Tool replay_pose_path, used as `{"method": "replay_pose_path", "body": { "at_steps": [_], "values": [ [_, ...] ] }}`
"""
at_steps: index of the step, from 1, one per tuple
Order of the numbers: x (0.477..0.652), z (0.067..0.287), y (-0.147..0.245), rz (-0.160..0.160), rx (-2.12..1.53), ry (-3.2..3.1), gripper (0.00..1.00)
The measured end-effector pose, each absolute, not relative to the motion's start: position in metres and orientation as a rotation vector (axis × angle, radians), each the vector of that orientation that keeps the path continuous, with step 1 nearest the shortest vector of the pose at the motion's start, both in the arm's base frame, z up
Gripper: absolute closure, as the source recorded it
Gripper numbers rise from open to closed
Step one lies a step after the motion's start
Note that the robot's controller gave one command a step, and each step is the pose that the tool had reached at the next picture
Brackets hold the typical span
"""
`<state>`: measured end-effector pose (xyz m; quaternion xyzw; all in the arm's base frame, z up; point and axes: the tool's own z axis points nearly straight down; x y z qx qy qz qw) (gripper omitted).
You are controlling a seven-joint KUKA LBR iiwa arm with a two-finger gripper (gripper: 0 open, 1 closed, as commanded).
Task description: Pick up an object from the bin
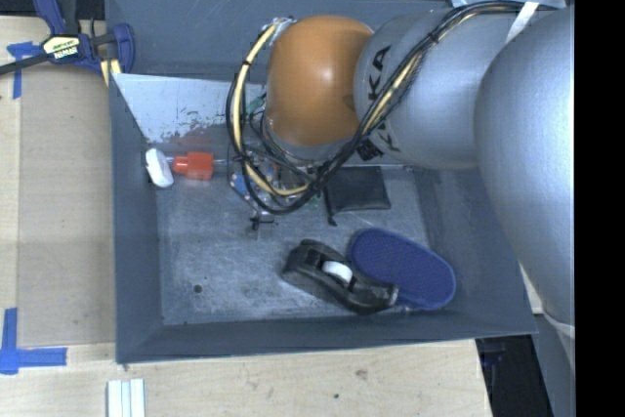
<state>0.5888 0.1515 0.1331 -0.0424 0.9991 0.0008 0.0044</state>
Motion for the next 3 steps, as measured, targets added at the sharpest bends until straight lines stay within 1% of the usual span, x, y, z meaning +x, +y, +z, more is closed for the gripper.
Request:
{"method": "replay_pose_path", "body": {
  "at_steps": [1, 2, 3],
  "values": [
    [0.626, 0.073, 0.086, 0.0, -0.148, 3.127, 0.0],
    [0.625, 0.077, 0.089, 0.001, -0.153, 3.127, 1.0],
    [0.597, 0.213, 0.1, 0.002, -0.187, 3.124, 1.0]
  ]
}}
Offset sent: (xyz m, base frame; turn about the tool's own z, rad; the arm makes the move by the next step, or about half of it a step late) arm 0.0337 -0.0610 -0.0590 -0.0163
